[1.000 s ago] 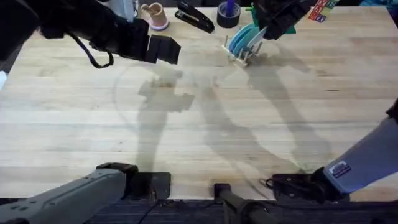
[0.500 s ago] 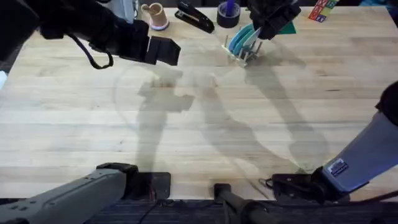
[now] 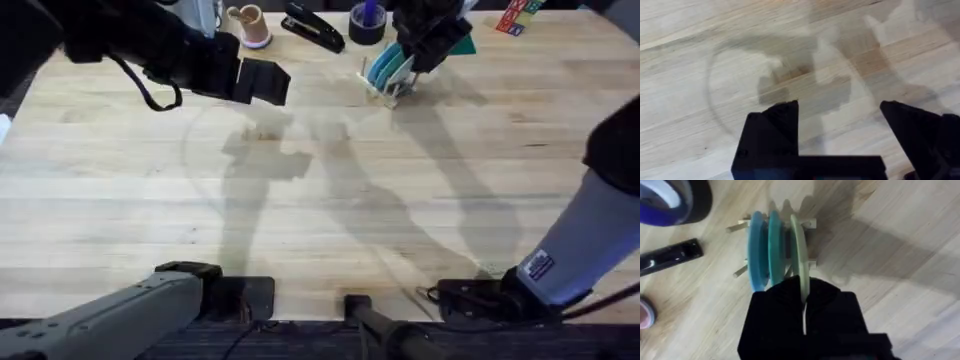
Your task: Pick up the plates from the table one by one and place each into a slot on the dish rack.
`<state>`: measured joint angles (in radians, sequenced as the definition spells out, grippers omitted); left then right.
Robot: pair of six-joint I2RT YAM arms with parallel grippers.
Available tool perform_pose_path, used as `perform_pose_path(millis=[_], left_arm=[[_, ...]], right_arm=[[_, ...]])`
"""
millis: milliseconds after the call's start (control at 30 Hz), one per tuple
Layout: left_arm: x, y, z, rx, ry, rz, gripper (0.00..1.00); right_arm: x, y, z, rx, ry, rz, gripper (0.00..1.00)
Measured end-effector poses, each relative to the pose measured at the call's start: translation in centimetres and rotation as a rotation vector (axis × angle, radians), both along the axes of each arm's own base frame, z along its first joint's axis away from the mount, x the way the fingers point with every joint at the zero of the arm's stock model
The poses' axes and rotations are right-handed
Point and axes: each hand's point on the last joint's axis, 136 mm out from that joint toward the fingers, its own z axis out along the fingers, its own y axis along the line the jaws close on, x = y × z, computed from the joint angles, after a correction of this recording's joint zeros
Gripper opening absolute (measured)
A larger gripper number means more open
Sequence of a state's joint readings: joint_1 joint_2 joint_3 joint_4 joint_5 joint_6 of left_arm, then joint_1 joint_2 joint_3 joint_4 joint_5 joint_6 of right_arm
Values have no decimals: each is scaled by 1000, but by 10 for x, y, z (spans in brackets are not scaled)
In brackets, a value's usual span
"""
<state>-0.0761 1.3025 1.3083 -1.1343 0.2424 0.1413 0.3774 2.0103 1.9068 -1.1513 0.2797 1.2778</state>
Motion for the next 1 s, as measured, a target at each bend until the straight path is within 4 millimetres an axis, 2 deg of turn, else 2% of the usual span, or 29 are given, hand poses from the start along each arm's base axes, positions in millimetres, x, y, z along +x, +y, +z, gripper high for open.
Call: perform_pose_path(millis=[133, 1000], left_arm=[[0, 0, 0, 0, 0, 0, 995], [0, 0, 0, 0, 0, 0, 994]], right_arm=[[1, 1, -7, 2, 14, 1, 33], [1, 2, -7, 3, 13, 1, 33]])
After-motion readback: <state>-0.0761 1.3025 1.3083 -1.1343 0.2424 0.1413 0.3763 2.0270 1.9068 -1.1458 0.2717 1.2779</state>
